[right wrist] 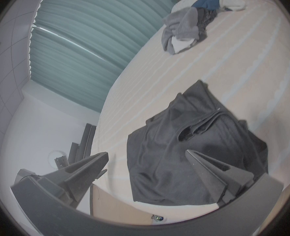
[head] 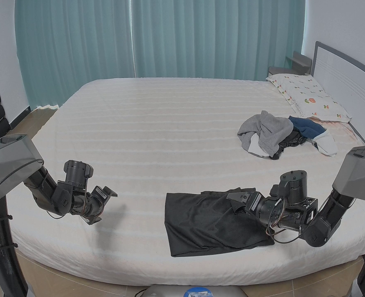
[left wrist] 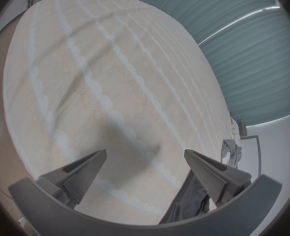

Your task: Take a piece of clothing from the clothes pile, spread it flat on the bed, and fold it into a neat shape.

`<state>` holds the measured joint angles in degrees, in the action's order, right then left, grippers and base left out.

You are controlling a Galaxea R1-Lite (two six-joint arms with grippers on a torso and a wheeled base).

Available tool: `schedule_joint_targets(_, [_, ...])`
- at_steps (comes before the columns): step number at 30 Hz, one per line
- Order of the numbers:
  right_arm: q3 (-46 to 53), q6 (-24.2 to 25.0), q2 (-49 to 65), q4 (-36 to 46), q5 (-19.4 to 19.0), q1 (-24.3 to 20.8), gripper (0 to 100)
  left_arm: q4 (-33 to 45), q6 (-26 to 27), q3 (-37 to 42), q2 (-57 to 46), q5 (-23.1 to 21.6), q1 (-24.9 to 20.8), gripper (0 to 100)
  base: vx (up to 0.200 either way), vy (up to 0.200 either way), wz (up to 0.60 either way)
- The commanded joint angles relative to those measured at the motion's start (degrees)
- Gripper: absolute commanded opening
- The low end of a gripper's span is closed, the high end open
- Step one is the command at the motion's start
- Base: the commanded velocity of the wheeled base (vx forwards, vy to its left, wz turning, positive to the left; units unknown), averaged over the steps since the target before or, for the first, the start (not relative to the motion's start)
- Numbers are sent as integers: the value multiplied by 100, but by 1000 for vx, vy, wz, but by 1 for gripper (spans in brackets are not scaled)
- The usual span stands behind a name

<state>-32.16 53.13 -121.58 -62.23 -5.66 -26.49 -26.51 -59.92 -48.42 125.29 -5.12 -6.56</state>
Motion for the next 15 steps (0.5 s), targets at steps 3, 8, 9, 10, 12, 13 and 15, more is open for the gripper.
schedule_joint_targets(3, [25, 84, -68, 62, -410, -76, 100, -3, 15, -9, 39, 20, -12, 100, 0, 0, 0])
schedule_joint_targets(8, [-317, 198, -578, 18, -621, -32, 100, -3, -11, -36, 39, 20, -12, 100, 0, 0, 0])
schedule_joint_targets(9, [-607, 207, -859, 62, -577, 21, 100, -3, -11, -36, 39, 20, -12, 100, 0, 0, 0])
schedule_joint_targets(10, [-713, 207, -973, 62, -577, 74, 100, -3, -20, -45, 39, 20, -12, 100, 0, 0, 0])
schedule_joint_targets(12, [-836, 198, -1070, 62, -577, 144, 100, 6, -20, -53, 39, 20, -12, 100, 0, 0, 0])
schedule_joint_targets(13, [-845, 198, -1070, 62, -577, 153, 100, 6, -20, -53, 39, 20, -12, 100, 0, 0, 0])
schedule_joint_targets(15, [-968, 189, -1114, 124, -559, 170, 100, 6, -20, -53, 39, 20, -12, 100, 0, 0, 0])
